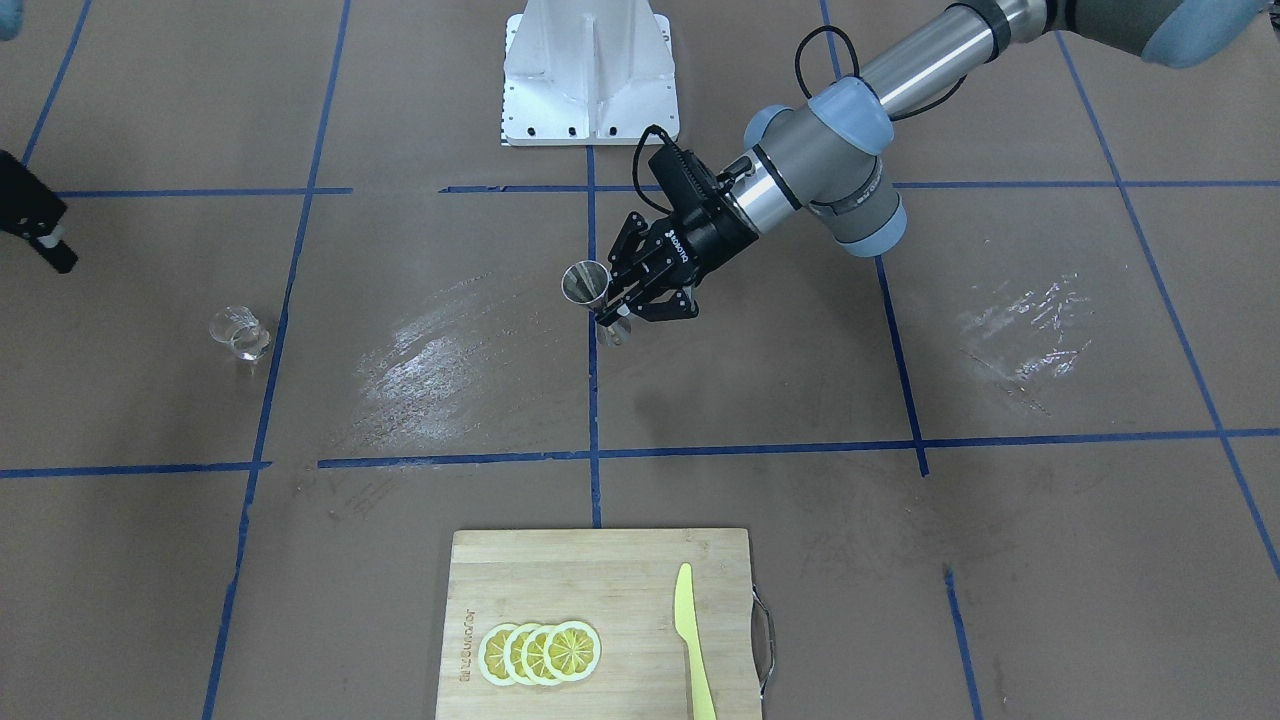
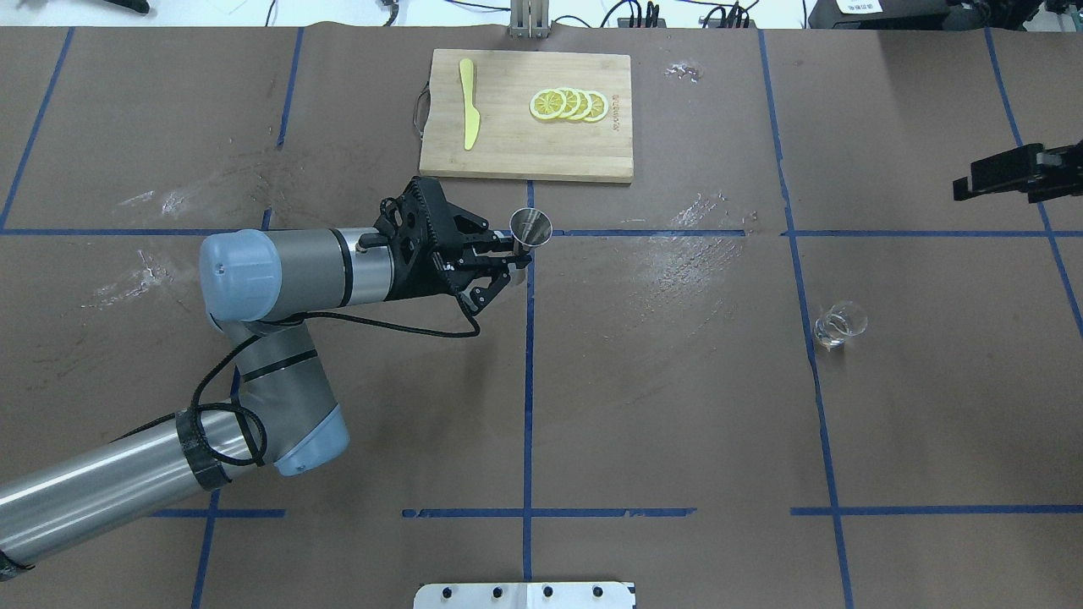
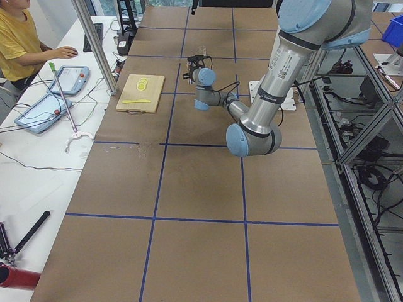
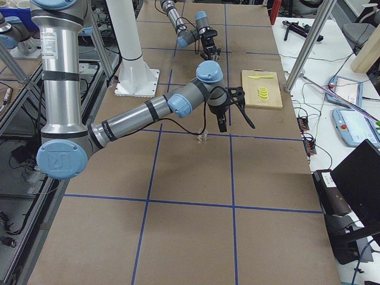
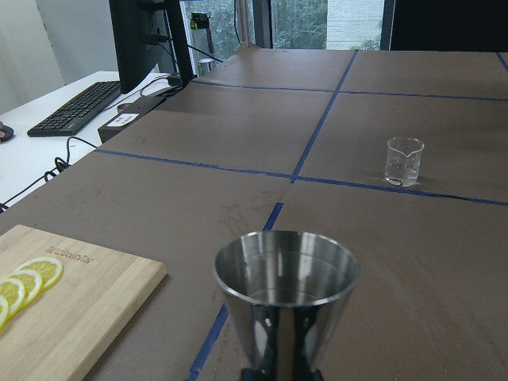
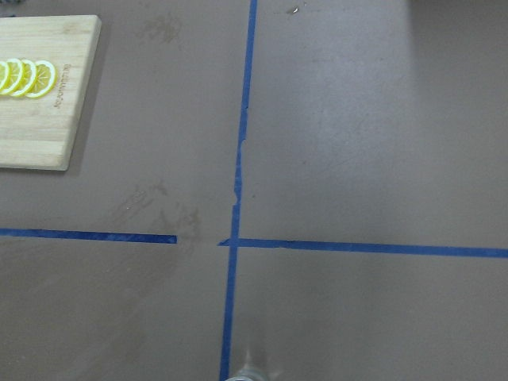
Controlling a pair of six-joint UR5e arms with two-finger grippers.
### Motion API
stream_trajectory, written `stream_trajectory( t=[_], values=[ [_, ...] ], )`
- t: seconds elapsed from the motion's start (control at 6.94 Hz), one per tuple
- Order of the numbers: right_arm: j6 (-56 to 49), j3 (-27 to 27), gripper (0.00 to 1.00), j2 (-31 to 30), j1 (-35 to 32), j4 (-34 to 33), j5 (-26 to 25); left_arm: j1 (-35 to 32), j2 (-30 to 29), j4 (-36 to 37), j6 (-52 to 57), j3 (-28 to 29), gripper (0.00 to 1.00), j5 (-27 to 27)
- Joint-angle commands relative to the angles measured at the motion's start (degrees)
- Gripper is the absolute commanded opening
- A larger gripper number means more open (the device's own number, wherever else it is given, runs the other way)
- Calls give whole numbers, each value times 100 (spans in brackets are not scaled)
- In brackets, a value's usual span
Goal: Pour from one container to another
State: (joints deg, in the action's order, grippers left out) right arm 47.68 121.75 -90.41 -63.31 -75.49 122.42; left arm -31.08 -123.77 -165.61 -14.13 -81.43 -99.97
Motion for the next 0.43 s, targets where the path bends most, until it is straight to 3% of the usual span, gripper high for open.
stream_trajectory(
  t=[0.0,0.14,0.29],
  values=[
    [1318,349,100,-160,1743,191,-2377,67,-24,2,-29,5,0,48],
    [1514,341,100,-770,2273,1202,-3146,76,-24,2,-37,5,0,91],
    [1516,332,99,-1255,2392,2186,-3302,93,-7,2,-37,5,0,135]
  ],
)
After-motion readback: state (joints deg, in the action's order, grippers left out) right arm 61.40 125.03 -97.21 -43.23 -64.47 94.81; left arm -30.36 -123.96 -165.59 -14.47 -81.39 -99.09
